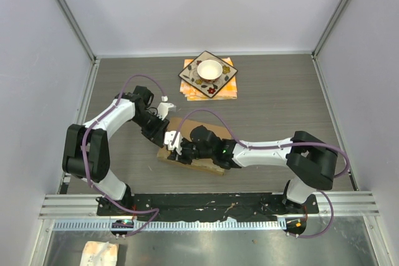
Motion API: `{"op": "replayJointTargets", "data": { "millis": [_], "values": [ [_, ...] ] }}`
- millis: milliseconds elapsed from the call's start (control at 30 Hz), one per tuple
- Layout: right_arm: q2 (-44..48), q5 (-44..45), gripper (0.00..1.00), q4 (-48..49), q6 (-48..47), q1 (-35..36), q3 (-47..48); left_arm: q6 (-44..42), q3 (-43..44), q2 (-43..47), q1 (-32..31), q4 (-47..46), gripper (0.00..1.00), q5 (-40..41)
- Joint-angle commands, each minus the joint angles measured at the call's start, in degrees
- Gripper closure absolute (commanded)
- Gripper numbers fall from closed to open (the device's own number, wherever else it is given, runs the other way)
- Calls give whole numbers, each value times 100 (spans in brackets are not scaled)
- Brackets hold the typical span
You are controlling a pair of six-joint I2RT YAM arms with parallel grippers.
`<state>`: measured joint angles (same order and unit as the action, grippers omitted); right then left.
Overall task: Unpack the express box
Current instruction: Cut the express box at the center of the board.
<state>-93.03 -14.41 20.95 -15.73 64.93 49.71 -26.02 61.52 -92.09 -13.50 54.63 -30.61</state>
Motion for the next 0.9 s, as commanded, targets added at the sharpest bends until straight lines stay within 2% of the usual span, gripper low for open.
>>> {"op": "replayJointTargets", "data": {
  "millis": [0, 167, 233, 400, 467, 500, 667, 733, 867],
  "values": [
    [-320, 228, 99, -416, -71, -59, 65, -281, -184, -63, -21, -304, 64, 556],
    [-514, 299, 99, -495, -71, -59, -23, -246, -61, -37, -21, -85, 60, 495],
    [-558, 308, 99, -495, 17, -59, -67, -272, 18, -2, -21, 56, 55, 372],
    [-619, 316, 99, -486, 105, -42, -164, -421, 115, 200, -21, 539, 51, 100],
    [-611, 334, 99, -478, 122, -24, -190, -544, 141, 288, -21, 819, 41, -137],
    [-611, 343, 99, -495, 122, -15, -190, -588, 124, 315, -48, 865, 40, -190],
    [-593, 378, 99, -495, 157, 3, -208, -711, -385, 613, -355, 786, 40, 116],
    [-628, 334, 99, -443, 210, 11, -225, -624, -623, 736, -426, 489, 40, 239],
    [-646, 404, 99, -390, 245, 55, -216, -518, -711, 579, -522, 356, 42, 363]
  ]
}}
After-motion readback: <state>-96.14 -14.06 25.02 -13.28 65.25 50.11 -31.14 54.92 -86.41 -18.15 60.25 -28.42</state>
